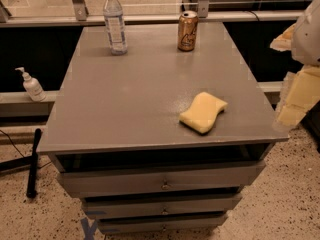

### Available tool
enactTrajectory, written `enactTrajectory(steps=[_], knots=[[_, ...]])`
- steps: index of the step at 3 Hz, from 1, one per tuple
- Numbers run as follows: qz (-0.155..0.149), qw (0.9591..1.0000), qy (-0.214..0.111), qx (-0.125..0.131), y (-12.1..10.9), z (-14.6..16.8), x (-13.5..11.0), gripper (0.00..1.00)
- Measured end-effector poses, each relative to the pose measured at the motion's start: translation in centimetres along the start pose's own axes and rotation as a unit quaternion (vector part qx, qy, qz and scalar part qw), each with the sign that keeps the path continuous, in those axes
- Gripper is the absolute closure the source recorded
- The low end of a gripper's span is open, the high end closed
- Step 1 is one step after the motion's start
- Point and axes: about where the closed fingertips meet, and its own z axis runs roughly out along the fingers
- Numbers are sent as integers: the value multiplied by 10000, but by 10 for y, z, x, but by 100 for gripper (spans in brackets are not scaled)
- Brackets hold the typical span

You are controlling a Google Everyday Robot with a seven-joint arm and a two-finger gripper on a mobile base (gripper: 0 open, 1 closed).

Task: Move sponge near blue plastic bottle

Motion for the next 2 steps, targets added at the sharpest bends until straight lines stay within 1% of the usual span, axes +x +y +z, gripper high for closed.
enactTrajectory(steps=[1,2], knots=[[-10,10000,-60,23,0,0,-1,0],[45,9993,-371,12,-3,19,2,0]])
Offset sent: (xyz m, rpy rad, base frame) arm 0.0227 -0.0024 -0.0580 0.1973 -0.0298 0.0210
